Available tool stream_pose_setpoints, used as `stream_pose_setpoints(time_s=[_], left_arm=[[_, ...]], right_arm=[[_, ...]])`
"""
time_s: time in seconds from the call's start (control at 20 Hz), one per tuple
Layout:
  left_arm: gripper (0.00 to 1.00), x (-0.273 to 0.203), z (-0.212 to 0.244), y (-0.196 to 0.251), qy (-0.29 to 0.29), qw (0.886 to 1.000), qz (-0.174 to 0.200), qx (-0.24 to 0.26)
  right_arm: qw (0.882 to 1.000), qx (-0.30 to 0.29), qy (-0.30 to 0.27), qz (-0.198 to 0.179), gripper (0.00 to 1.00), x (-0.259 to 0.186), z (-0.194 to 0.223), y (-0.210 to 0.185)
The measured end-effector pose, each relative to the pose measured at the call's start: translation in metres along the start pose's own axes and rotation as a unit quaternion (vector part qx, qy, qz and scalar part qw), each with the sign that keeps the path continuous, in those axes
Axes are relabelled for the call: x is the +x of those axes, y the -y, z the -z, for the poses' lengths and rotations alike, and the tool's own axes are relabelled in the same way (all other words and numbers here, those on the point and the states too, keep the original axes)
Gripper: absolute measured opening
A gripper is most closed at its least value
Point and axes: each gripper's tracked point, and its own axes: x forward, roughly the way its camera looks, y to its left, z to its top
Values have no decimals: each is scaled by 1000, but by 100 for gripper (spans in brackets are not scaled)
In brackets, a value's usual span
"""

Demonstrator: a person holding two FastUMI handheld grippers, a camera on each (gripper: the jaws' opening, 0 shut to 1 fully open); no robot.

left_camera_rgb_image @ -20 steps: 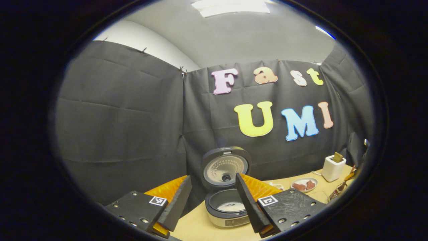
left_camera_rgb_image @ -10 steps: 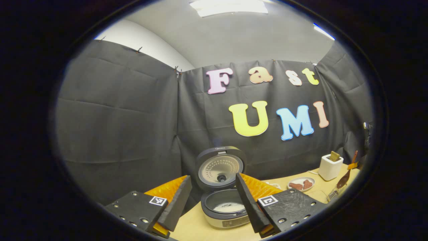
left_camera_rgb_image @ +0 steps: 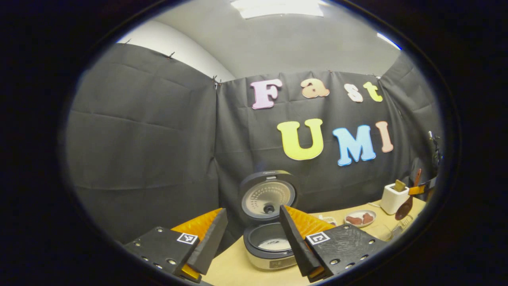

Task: Close the left gripper, press the button to open the rice cooker; take a wooden spoon from the chopstick holder with the right hand, scoop a spoonful of rice and pour it into the rice cooker, then put the wooden spoon back into the chopstick holder.

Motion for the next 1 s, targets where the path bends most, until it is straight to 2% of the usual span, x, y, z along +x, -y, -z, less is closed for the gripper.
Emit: stream_pose_setpoints(time_s=[0.2,0.25,0.3,0.4,0.8,1.0], left_arm=[[83,-2,8,-19,-6,1000,-15,0],[87,-3,9,-24,-8,1000,-18,0],[80,-2,10,-29,-9,1000,-20,1],[80,-1,13,-34,-12,1000,-25,3],[80,1,26,-59,-23,999,-39,6],[80,4,29,-68,-28,998,-47,6]], right_arm=[[999,-24,0,-25,12,8,6,-37],[999,-30,0,-31,12,11,9,-45],[999,-37,-1,-37,12,12,14,-53],[998,-54,-5,-44,12,16,25,-67],[983,-176,-18,-36,12,36,79,-94],[974,-227,-16,-14,13,45,99,-96]])
